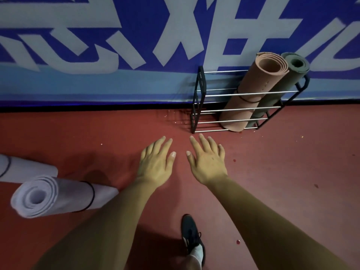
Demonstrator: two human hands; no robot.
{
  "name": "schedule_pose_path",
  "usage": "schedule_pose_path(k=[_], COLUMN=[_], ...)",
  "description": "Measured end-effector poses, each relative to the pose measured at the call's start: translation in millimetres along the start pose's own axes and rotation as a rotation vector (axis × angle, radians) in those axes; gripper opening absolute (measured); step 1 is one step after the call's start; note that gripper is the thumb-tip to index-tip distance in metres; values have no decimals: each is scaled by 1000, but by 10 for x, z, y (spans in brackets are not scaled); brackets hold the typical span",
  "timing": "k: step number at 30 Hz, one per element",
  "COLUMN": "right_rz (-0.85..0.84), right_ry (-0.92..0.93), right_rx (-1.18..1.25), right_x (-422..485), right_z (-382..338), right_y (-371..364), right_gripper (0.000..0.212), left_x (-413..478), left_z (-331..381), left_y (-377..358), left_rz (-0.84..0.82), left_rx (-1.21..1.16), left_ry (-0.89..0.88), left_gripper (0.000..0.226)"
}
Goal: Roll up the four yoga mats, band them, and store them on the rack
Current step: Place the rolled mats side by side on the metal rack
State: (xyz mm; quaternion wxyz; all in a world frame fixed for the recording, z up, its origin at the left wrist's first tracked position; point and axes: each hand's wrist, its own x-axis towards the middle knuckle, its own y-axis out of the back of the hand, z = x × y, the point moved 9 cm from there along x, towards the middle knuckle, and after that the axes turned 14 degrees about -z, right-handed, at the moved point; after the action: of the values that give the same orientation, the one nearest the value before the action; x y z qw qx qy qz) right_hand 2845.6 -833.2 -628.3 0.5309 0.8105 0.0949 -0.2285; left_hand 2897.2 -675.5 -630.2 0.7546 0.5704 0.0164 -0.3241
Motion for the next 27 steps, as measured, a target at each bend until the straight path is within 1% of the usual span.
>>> schedule_pose_path(k=[2,3,5,9,12,14,16,19,23,25,27], right_rz=[1,-3,-8,-31,-36,-57,-85,-117,-154,-163,-136], right_ry=[1,8,21,54,85,117,139,163,175,179,160], right_rx=[-7,-9,-5,26,94,168,225,263,250,263,326], right_x=[-168,-268,-491,-824,-883,-850,-789,-632,-274,-81,103], right_z=[-182,-298,-565,-1169,-1652,-2003,-2358,-2901,-3614,-3931,-4150], right_y=[-181,-279,-467,-766,-933,-1079,-1282,-1626,-2112,-2333,-2498], right_gripper=[59,59,59,59,57,57,56,56,57,57,59], left_x=[-255,-400,-715,-1301,-1638,-1805,-1926,-2030,-2032,-2027,-1972], left_z=[-142,-230,-428,-879,-1349,-1762,-2196,-2856,-3678,-4011,-4305], left_y=[40,61,102,180,316,418,467,512,475,462,426], left_rz=[33,45,53,33,94,134,130,127,82,100,120], left_rx=[18,24,20,41,49,29,15,-5,25,13,-31], left_ry=[-3,-2,-4,-21,-9,50,93,93,95,95,97], left_gripper=[69,69,61,55,46,47,55,61,64,64,67])
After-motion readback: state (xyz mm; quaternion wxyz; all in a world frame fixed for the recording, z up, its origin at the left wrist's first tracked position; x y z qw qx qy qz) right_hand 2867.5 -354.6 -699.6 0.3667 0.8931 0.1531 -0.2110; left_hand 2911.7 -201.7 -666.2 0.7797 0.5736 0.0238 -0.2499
